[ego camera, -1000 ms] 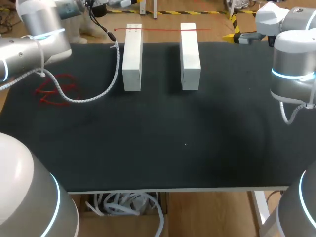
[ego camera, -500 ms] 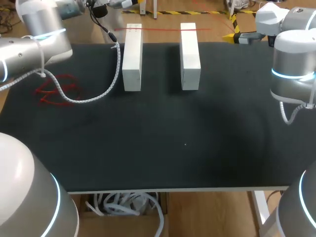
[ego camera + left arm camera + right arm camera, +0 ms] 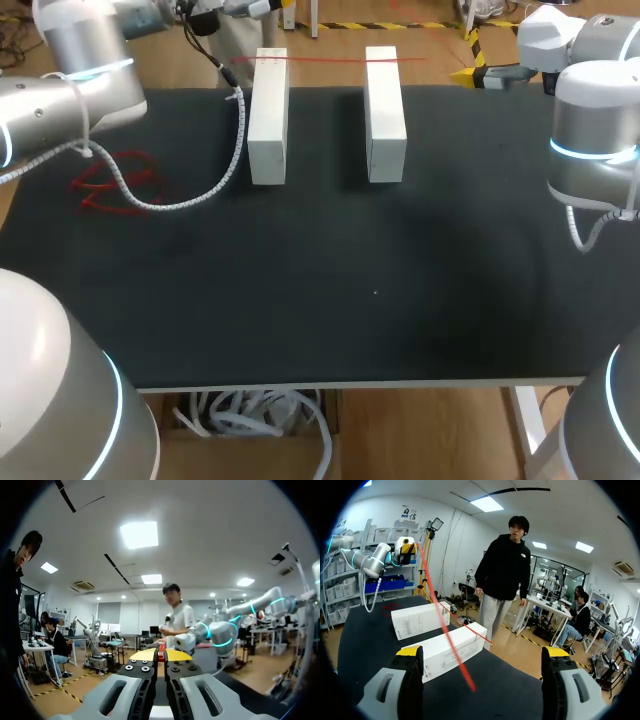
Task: Grab the tape and strap the tape.
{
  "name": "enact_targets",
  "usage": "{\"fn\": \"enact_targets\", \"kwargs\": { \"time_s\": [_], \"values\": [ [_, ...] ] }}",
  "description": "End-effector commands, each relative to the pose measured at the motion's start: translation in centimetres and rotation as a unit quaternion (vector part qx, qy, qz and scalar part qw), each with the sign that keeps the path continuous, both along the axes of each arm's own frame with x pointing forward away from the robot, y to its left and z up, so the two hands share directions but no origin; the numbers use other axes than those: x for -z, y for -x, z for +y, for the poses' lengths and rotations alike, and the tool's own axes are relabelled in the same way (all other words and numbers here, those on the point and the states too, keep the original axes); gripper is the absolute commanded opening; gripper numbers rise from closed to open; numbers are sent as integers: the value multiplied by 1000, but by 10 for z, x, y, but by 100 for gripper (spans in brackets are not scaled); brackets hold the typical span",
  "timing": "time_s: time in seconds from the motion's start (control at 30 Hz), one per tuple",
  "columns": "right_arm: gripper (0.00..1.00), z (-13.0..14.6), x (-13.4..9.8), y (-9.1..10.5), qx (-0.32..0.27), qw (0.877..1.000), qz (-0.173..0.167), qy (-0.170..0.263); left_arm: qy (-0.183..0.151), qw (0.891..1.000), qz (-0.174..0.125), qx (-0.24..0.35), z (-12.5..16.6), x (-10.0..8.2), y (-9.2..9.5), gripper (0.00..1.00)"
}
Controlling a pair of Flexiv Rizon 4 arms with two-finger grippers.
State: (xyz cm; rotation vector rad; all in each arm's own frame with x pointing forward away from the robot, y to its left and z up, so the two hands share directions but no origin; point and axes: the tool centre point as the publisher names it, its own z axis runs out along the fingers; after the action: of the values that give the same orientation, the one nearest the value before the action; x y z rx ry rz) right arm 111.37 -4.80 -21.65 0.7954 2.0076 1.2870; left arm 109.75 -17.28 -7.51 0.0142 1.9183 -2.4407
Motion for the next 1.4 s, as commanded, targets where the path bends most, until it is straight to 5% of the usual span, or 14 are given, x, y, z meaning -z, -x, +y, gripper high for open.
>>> {"fn": "enact_targets", "kwargs": {
  "time_s": [0.03,0.57,1.4],
  "values": [
    [100,-1,0,0,-1,1000,-1,-1,8,999,-11,48,-5,-3,-17,0],
    [100,-1,0,0,-1,1000,-1,-1,8,996,-21,81,-13,-10,-21,0],
    [100,-1,0,0,-1,1000,-1,-1,18,998,-11,53,-16,-12,-21,0]
  ]
}}
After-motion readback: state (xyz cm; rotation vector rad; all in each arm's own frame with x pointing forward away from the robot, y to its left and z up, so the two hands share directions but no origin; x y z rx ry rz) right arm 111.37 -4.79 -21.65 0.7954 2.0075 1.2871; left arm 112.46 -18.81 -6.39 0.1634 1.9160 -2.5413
